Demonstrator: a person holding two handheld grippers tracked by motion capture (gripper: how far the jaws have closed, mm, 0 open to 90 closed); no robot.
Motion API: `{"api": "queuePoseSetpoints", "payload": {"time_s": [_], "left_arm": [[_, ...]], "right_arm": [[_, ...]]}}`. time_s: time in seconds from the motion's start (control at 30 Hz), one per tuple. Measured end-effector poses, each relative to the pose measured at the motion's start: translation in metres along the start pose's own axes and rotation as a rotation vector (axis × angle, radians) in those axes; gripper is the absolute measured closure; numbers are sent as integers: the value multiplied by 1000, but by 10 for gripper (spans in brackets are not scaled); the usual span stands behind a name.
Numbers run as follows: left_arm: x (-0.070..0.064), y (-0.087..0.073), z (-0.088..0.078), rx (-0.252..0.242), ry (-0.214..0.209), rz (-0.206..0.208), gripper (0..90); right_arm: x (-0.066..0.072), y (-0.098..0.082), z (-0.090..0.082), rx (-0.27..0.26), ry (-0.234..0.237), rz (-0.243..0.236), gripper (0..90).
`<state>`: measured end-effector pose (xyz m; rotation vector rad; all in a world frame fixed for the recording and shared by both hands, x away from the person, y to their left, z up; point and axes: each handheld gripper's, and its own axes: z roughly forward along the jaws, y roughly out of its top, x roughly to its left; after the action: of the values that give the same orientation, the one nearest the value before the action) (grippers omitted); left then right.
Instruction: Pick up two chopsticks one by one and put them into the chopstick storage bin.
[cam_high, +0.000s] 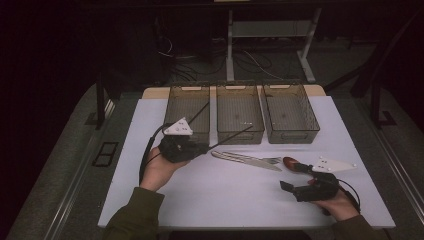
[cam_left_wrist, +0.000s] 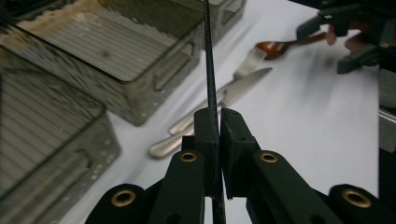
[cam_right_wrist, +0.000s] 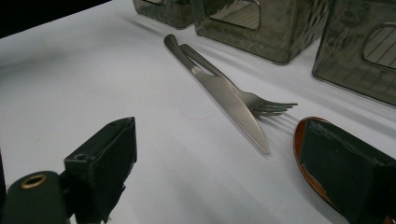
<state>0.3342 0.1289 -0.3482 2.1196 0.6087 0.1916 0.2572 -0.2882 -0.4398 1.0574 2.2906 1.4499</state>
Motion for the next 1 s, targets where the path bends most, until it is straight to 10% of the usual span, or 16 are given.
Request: {"api": "queuePoseSetpoints", "payload": {"time_s": [1.0], "left_arm": [[97,40,-7,9,297,-190,856]], "right_arm": [[1,0,-1,-5,-1,9,114]]}}
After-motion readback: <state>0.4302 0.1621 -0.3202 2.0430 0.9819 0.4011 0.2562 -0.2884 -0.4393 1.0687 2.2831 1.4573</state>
